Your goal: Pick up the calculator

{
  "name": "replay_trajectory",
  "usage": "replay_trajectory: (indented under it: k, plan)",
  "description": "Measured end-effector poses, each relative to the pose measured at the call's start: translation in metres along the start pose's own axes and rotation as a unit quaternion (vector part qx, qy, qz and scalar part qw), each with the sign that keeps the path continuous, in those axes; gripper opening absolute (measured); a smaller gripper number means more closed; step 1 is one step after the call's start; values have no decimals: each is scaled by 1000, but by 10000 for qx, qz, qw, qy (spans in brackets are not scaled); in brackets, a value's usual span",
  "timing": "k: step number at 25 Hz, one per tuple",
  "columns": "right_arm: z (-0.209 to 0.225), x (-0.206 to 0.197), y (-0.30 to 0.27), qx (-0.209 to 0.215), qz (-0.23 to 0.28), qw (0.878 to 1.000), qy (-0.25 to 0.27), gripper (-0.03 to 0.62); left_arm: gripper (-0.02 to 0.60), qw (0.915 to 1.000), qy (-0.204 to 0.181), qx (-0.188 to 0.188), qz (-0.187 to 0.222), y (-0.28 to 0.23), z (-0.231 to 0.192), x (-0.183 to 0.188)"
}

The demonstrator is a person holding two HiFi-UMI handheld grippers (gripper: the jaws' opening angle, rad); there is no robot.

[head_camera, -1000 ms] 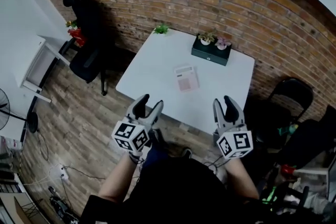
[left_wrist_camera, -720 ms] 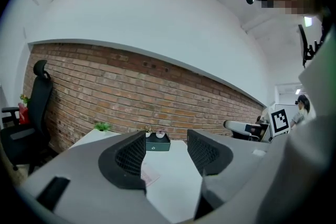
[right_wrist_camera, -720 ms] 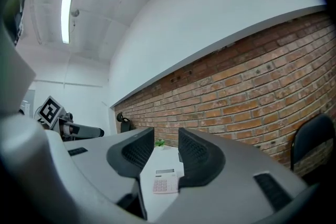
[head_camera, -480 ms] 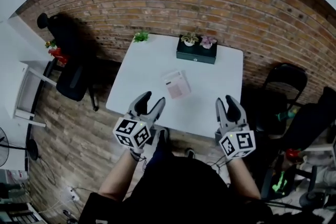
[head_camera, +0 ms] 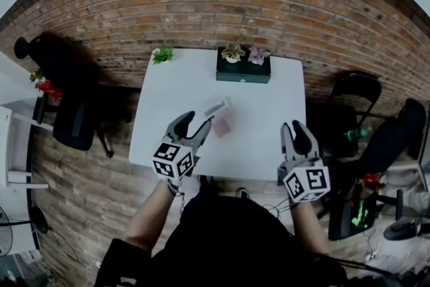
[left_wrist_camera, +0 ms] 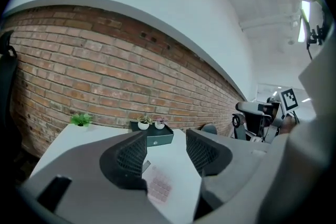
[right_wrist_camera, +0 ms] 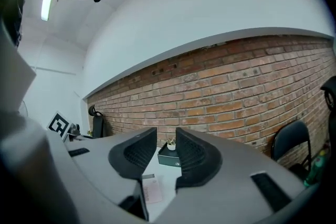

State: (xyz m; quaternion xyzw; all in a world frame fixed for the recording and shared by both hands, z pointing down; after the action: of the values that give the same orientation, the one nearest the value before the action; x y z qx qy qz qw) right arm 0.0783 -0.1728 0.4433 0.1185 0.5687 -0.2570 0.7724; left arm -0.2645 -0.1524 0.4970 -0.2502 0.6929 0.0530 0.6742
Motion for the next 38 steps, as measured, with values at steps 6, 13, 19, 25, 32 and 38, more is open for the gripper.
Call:
replay_trajectory:
  k: [6, 13, 19, 25, 32, 38]
  plan:
    - [0, 4, -11, -759, 111, 9970, 69, 112, 230, 9971, 204, -503, -540, -55, -54, -46]
    - [-9, -12, -7, -1573, 149, 9873, 147, 110, 232, 9853, 428, -1009, -1312, -109, -99, -104]
    - [-25, -21, -3, -1886, 163, 9819, 55, 110, 262, 9628, 757, -1606, -2038, -143, -113, -146]
    - [-27, -27, 5, -2103, 135, 9775, -88, 103, 262, 9464, 1105, -1985, -2296, -164, -110, -157]
    - [-27, -38, 5, -2154, 11, 9762, -259, 101, 205, 9358, 1330, -2147, -2459, -176, -102, -167]
    - [-19, -41, 5, -1958, -58, 9801, -319, 101, 94, 9305, 1622, -2048, -2566, -174, -104, -173]
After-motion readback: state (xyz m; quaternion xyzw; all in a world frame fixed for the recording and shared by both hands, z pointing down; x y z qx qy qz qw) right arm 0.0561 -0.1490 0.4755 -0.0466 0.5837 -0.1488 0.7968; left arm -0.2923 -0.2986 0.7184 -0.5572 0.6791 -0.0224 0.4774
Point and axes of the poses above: the fingertips, and each gripper's own axes: y backward along the fingers, z to its right, x out of its top, the point moved 10 cm from there along y, backward along the fingers, and after that the axes turned 11 degrees about -y, right-handed, at the moved point
